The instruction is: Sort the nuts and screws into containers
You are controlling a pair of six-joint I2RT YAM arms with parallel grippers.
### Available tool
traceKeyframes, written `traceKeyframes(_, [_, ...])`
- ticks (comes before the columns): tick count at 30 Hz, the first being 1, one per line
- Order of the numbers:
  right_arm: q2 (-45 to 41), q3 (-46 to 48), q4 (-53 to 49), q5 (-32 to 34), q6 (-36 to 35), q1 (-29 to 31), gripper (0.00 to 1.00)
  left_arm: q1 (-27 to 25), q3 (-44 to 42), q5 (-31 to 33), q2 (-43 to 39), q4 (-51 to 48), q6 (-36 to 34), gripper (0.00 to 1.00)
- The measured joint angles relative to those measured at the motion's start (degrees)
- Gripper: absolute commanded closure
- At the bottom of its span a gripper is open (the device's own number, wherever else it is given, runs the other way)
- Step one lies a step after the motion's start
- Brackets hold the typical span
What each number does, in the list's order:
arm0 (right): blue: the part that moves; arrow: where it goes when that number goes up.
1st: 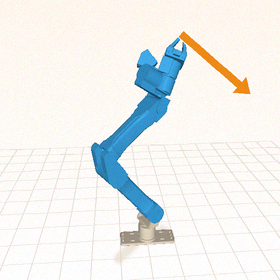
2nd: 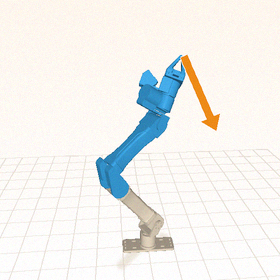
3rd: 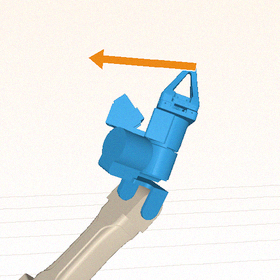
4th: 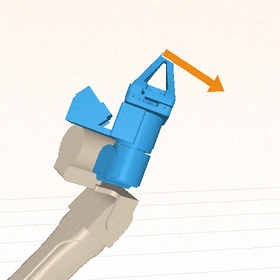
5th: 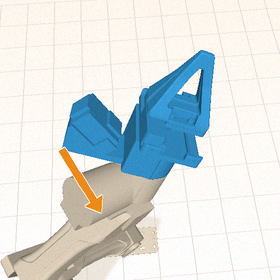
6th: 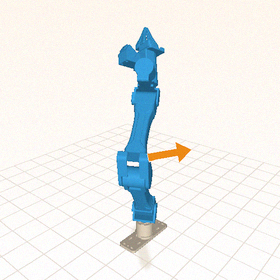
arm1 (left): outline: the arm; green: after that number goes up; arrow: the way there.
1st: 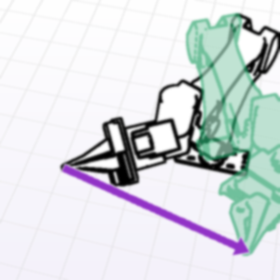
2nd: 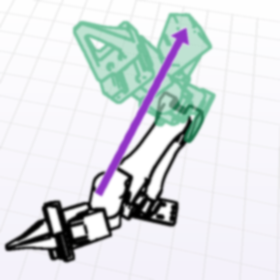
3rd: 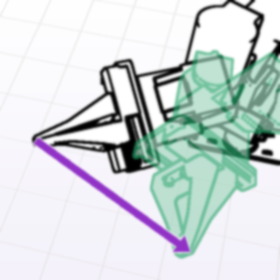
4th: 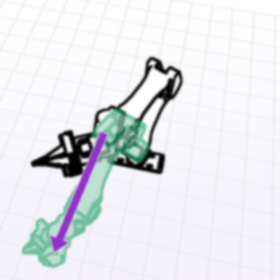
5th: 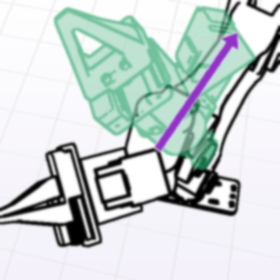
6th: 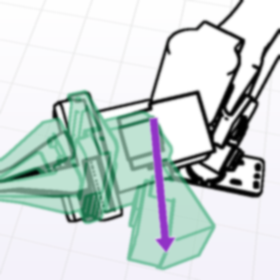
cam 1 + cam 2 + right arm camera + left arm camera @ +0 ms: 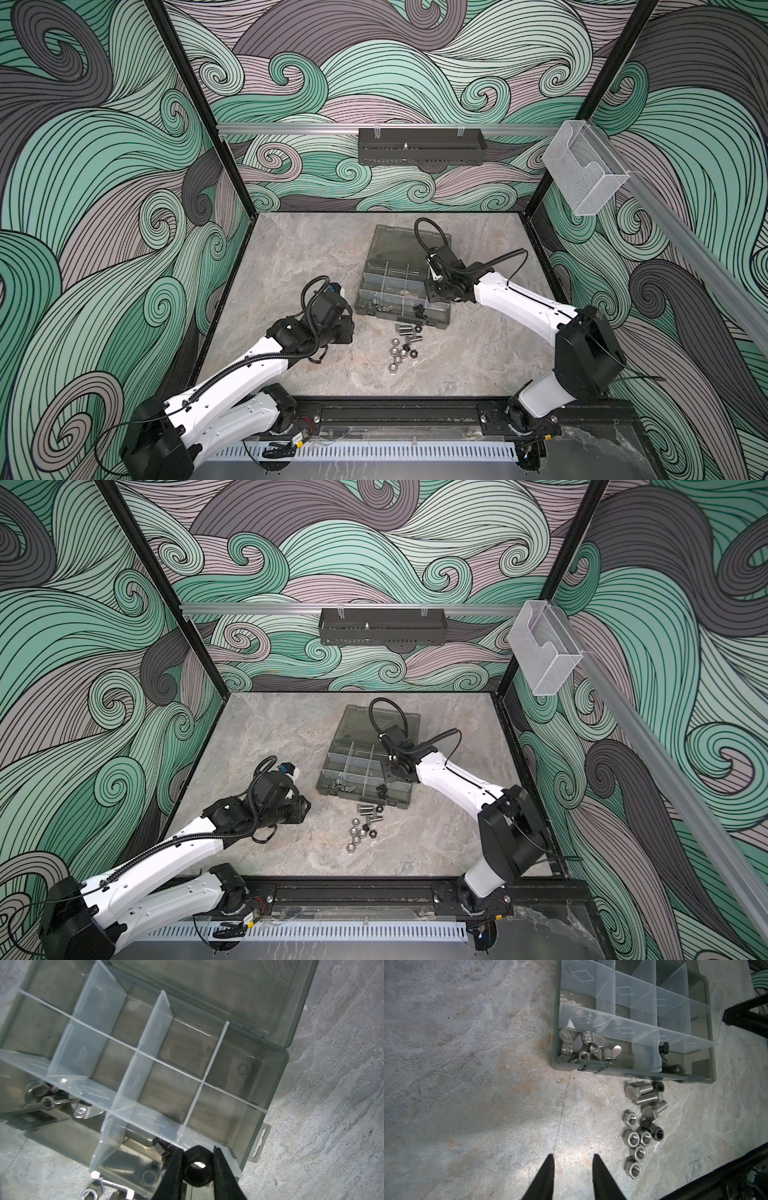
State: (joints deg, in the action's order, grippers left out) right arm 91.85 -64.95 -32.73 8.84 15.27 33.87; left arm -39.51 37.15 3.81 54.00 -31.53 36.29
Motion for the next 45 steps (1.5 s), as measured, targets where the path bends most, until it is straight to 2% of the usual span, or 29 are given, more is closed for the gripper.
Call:
traceKeyframes(6, [2.3,-0.1,0.2,-0.3,-1.5,-2.2,0.75,0.0,-2.2,0.0,-1.0,0.1,0.4,0.65])
traceKeyframes(10, [3.2,-0.1,0.7,-0.5,-1.7,-2.9,0.63,0.0,-2.8,0.0,-1.0,0.2,0.4,0.65])
traceKeyframes(12, [3.7,-0.1,0.9,-0.7,-1.9,-3.1,0.6,0.0,-2.8,0.0,-1.0,0.3,0.4,0.65])
traceKeyframes(22, [3.3,-0.1,0.7,-1.8,-2.0,-3.2,0.58,0.0,-2.8,0.6,-1.0,0.7,0.4,0.65])
traceKeyframes(35, [-10.2,4.3,-0.8,-3.7,-0.9,-1.9,0.57,0.1,-2.8,2.4,-1.0,0.9,0.1,0.64])
traceKeyframes(45, [-15.2,7.9,-2.5,-3.9,1.2,1.7,0.58,0.4,-2.8,2.6,-0.9,1.4,0.0,0.64])
